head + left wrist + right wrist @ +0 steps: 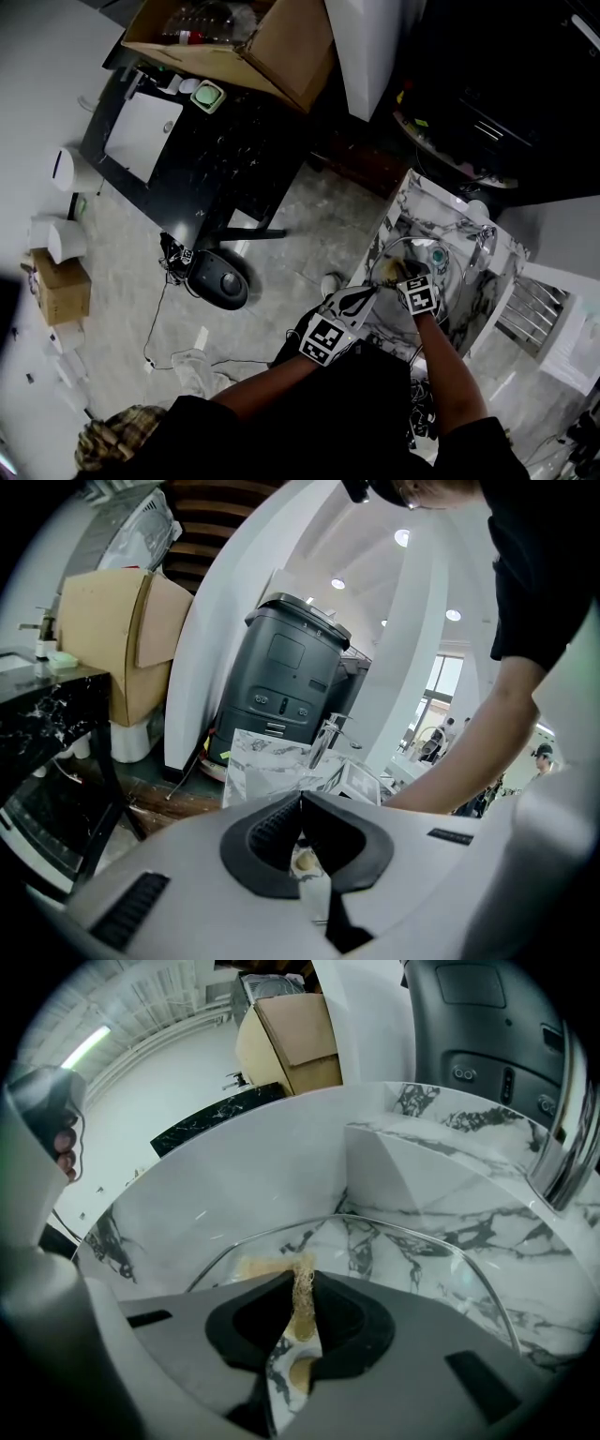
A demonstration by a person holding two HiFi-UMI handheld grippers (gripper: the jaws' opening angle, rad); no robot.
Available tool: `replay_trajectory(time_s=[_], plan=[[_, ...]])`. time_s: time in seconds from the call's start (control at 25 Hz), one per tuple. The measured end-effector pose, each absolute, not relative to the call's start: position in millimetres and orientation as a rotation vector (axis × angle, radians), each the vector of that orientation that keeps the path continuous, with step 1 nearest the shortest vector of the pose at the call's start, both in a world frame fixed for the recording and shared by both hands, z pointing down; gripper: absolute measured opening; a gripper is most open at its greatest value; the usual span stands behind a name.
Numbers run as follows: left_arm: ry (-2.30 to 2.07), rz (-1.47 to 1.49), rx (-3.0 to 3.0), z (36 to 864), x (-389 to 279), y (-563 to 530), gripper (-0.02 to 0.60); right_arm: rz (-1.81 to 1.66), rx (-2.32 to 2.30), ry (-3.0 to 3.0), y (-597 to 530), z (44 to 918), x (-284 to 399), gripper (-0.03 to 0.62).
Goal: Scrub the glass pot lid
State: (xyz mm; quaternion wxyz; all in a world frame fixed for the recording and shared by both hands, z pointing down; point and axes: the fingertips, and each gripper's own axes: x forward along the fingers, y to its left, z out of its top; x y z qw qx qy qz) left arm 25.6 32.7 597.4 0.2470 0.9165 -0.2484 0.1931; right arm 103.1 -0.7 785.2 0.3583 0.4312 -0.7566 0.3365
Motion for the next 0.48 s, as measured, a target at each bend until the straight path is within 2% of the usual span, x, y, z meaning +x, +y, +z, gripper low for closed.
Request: replay_trajectory(time_s=[0.48], plan=[[-0.696, 0.544, 2.488, 599.7, 29.6, 40.4, 0.017, 0.854, 1.191, -1.903, -2.9, 784.7, 131.0, 0.061]])
